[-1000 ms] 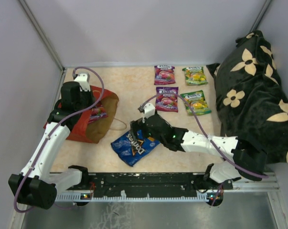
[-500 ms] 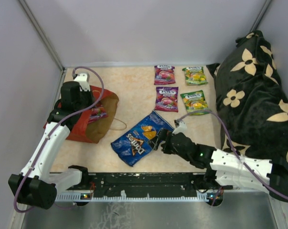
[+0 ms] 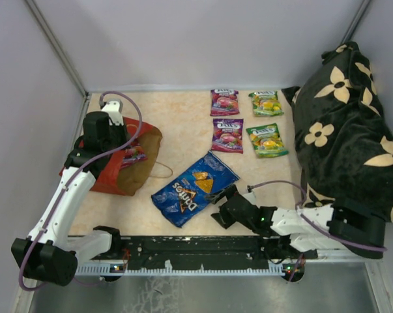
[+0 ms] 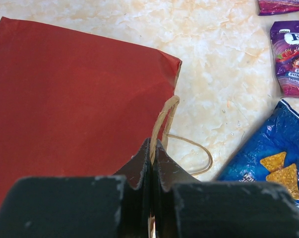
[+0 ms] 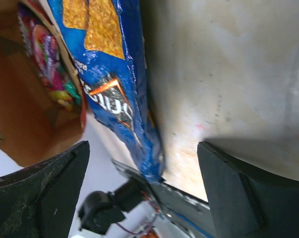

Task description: Take the snacks out of the paper bag

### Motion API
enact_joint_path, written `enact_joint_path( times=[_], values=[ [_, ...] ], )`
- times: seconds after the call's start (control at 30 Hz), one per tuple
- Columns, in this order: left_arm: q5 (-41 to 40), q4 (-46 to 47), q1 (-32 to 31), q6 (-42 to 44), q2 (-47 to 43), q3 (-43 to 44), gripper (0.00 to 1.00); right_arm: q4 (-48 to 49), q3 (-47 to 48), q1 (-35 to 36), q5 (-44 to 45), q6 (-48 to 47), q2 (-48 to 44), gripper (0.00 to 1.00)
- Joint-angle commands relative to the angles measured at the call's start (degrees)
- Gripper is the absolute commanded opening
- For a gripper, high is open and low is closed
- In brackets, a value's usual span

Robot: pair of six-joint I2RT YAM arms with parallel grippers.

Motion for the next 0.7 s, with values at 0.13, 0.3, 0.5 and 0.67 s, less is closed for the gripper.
enact_joint_path(
  times=[0.13, 0.3, 0.5, 0.67],
  values=[
    [-0.4, -0.1, 0.6, -0.3, -0.8, 2.1, 0.04, 27.0, -0.1, 1.5, 5.5, 8.4, 25.3, 0.84],
    [-1.9, -1.2, 0.6, -0.8, 0.0, 2.1, 0.03, 43.5, 2.8, 1.8, 6.6, 5.9, 42.2, 0.77],
    [-2.1, -2.1, 0.6, -1.7, -0.2, 0.3, 0.02, 57.8, 7.4, 2.0, 7.3, 5.5, 56.4, 0.68],
    [-3.0, -2.3, 0.6, -2.2, -0.7, -1.5, 0.01, 59.8, 10.2, 2.0, 9.4, 1.7, 58.5, 0.46]
  ],
)
